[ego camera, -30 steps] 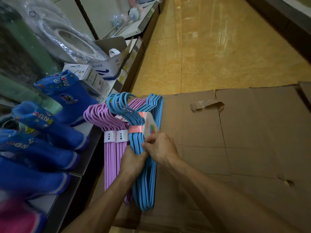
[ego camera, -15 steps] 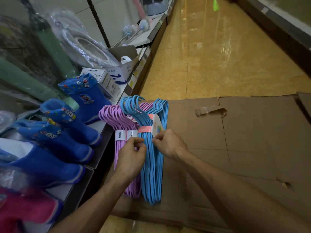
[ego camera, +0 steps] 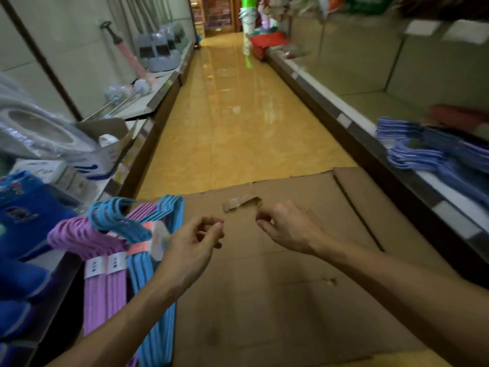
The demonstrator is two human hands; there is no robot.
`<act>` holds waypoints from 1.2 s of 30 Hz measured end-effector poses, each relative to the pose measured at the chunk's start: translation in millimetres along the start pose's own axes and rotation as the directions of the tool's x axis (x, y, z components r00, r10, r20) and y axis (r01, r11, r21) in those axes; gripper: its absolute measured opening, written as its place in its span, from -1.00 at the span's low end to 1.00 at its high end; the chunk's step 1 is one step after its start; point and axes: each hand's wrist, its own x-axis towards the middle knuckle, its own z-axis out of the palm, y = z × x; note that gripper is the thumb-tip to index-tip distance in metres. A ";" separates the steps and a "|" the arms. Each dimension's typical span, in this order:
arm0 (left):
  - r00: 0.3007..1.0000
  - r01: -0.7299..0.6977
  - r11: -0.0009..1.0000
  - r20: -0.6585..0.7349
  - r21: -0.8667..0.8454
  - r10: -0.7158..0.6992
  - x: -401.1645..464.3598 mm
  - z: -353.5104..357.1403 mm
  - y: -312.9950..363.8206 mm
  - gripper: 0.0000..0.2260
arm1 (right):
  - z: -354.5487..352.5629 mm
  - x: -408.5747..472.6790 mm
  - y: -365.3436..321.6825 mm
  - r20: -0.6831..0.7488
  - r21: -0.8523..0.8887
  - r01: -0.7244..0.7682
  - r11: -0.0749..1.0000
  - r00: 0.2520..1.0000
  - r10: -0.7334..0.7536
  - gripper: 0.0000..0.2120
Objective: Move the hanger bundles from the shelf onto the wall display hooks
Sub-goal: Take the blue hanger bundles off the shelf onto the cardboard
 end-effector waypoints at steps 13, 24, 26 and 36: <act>0.873 -0.356 0.934 0.351 -0.012 0.338 12.6 140.7 109.1 -0.92 | -123.9 -123.2 134.9 -0.257 -0.252 -0.232 0.940 0.952 0.166 -0.79; 0.673 -0.575 0.818 0.556 -0.023 0.489 -3.9 237.0 167.3 -0.95 | -206.9 -242.7 224.1 -0.485 -0.104 -0.553 0.827 0.754 0.443 -0.86; 0.643 -0.599 0.800 0.576 -0.031 0.504 -8.9 252.2 176.6 -0.95 | -215.6 -265.0 238.9 -0.508 -0.078 -0.606 0.792 0.707 0.491 -0.86; 0.543 -0.628 0.766 0.629 -0.135 0.556 -32.6 314.4 212.1 -0.95 | -227.0 -341.4 292.1 -0.423 0.103 -0.739 0.666 0.574 0.701 -0.79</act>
